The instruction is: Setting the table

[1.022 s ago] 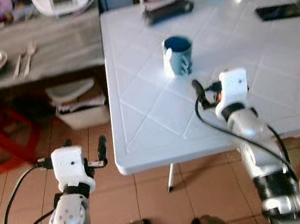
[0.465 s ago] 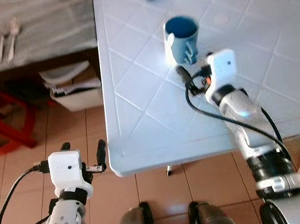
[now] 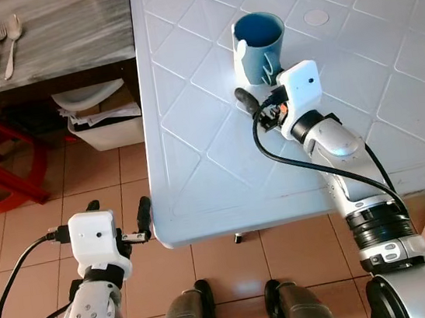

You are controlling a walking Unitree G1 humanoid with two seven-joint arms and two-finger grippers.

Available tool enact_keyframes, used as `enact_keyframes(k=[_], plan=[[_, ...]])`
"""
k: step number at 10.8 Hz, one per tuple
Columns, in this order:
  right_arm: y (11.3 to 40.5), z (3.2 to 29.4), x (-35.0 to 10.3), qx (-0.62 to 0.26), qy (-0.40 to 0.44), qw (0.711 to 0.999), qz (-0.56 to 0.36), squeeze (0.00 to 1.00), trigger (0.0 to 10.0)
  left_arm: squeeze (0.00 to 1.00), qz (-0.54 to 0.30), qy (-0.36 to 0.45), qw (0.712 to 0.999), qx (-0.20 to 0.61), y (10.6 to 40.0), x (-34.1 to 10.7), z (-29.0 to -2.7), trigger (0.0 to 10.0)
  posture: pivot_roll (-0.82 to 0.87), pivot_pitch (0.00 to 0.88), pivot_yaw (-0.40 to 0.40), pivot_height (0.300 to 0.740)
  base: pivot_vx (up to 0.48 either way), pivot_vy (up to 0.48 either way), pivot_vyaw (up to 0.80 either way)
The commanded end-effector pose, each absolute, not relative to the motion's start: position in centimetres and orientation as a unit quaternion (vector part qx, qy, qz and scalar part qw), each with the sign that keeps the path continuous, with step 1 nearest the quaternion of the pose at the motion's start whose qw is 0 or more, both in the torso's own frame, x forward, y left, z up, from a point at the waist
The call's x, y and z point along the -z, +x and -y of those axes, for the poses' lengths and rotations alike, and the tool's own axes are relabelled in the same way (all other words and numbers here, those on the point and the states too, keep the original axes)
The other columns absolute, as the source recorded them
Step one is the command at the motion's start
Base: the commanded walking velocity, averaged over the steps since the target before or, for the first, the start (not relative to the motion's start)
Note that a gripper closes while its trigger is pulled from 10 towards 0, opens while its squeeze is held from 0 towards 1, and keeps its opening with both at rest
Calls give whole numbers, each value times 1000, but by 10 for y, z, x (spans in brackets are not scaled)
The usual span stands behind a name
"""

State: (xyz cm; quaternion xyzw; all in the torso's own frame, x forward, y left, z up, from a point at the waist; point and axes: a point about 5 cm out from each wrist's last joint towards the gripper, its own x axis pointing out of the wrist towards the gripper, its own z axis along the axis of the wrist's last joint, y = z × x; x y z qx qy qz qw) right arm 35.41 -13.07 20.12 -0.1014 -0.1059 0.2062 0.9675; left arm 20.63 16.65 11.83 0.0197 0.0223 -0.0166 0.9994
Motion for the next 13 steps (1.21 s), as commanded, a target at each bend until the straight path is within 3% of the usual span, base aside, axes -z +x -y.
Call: enact_keyframes(k=[1, 13], plan=[[351, 127, -211, -216, -107, 962, 124, 0, 0, 0, -33, 24, 999, 5, 204, -115, -170, 10000, 81, 285, 86, 740, 0, 0, 0], [363, 138, -203, -191, -104, 971, 103, 0, 0, 0, -25, 18, 999, -6, 213, -111, -172, 10000, 84, 243, 73, 740, 0, 0, 0]])
